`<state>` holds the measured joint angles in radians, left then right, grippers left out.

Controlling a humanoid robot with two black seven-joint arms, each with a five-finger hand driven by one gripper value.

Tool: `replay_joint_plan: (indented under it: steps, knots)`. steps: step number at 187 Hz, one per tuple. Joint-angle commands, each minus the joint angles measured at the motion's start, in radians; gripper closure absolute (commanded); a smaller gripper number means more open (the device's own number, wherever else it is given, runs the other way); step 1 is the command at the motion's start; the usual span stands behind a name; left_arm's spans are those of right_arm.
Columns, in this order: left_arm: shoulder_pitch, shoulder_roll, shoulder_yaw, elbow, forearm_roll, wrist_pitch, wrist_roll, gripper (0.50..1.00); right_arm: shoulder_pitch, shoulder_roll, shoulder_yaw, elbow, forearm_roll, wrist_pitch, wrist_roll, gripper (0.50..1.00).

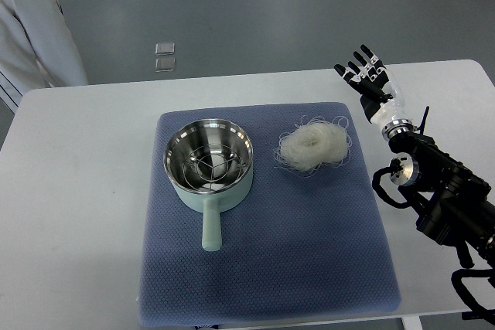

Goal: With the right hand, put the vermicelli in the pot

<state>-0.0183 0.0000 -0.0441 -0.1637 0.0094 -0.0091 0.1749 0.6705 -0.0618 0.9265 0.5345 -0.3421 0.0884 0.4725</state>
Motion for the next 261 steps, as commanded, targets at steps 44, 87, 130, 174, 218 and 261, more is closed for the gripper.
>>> replay_joint_plan:
  steps: [44,87,130,174,218,261]
  knots:
    - [0.0,0.0,0.0,0.001,0.0,0.0,0.0,0.5,0.003,-0.009,-0.02,0.012,-0.018,-0.01,-0.002,0.572]
    - [0.0,0.0,0.001,0.001,0.0,0.0,0.0,0.5,0.027,-0.05,-0.051,0.074,-0.215,-0.01,-0.002,0.572]
    - [-0.002,0.0,0.001,0.001,0.0,0.0,0.0,0.5,0.07,-0.165,-0.172,0.167,-0.509,0.008,-0.003,0.572]
    - [-0.002,0.0,0.001,0.0,0.0,0.0,0.0,0.5,0.191,-0.331,-0.377,0.309,-0.798,0.074,-0.005,0.572]
    - [-0.002,0.0,0.001,0.001,0.0,0.0,0.0,0.5,0.348,-0.483,-0.571,0.456,-1.055,0.203,-0.002,0.572]
    - [0.0,0.0,0.001,0.0,0.0,0.0,0.0,0.5,0.425,-0.486,-0.736,0.521,-1.333,0.243,-0.005,0.572]
